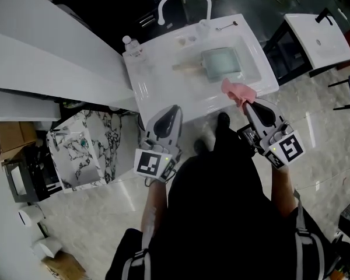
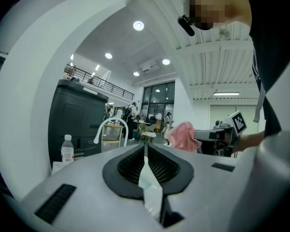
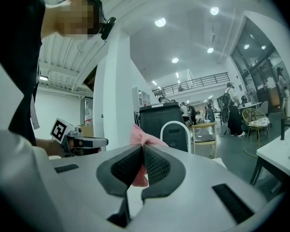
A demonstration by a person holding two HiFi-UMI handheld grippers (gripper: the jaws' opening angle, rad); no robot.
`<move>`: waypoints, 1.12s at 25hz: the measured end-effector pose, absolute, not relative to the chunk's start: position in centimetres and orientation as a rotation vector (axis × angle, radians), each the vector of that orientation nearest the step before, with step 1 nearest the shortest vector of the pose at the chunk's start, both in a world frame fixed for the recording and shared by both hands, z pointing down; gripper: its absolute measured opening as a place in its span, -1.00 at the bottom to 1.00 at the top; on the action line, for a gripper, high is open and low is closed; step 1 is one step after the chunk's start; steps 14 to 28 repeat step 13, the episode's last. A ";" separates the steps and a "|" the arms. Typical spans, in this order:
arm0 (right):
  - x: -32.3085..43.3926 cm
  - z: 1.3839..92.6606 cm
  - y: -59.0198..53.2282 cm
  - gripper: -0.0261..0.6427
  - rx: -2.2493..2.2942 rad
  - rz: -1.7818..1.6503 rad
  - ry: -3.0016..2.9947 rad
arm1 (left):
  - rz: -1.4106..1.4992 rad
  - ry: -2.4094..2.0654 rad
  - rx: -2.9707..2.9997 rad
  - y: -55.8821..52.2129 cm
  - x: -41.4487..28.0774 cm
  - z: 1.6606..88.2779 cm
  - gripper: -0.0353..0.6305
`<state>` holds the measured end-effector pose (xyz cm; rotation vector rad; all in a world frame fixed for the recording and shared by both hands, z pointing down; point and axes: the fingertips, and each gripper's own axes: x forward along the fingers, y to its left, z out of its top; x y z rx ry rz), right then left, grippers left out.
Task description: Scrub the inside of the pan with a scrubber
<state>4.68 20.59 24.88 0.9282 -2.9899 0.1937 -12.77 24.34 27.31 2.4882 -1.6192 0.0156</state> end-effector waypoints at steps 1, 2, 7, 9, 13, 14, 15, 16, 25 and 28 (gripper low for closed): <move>4.4 24.9 20.8 -0.86 0.921 0.187 -2.988 | 0.024 -1.610 2.496 24.4 -12.7 27.3 -0.75; 4.3 25.0 21.1 -0.86 0.918 0.184 -2.984 | 0.031 -1.603 2.506 24.4 -12.6 27.3 -0.75; 4.0 24.8 21.5 -0.86 0.945 0.187 -2.969 | 0.010 -1.589 2.529 24.3 -12.2 26.4 -0.75; 3.9 24.6 21.5 -0.86 0.948 0.190 -2.963 | 0.036 -1.597 2.506 24.1 -12.3 26.6 -0.75; 3.8 24.7 21.4 -0.86 0.946 0.173 -2.949 | 0.078 -1.590 2.479 24.1 -12.3 27.3 -0.75; 3.8 24.7 21.4 -0.86 0.946 0.173 -2.949 | 0.078 -1.590 2.479 24.1 -12.3 27.3 -0.75; 3.8 24.7 21.4 -0.86 0.946 0.173 -2.949 | 0.078 -1.590 2.479 24.1 -12.3 27.3 -0.75; 3.8 24.7 21.4 -0.86 0.946 0.173 -2.949 | 0.078 -1.590 2.479 24.1 -12.3 27.3 -0.75; 3.8 24.7 21.4 -0.86 0.946 0.173 -2.949 | 0.078 -1.590 2.479 24.1 -12.3 27.3 -0.75; 3.8 24.7 21.4 -0.86 0.946 0.173 -2.949 | 0.078 -1.590 2.479 24.1 -12.3 27.3 -0.75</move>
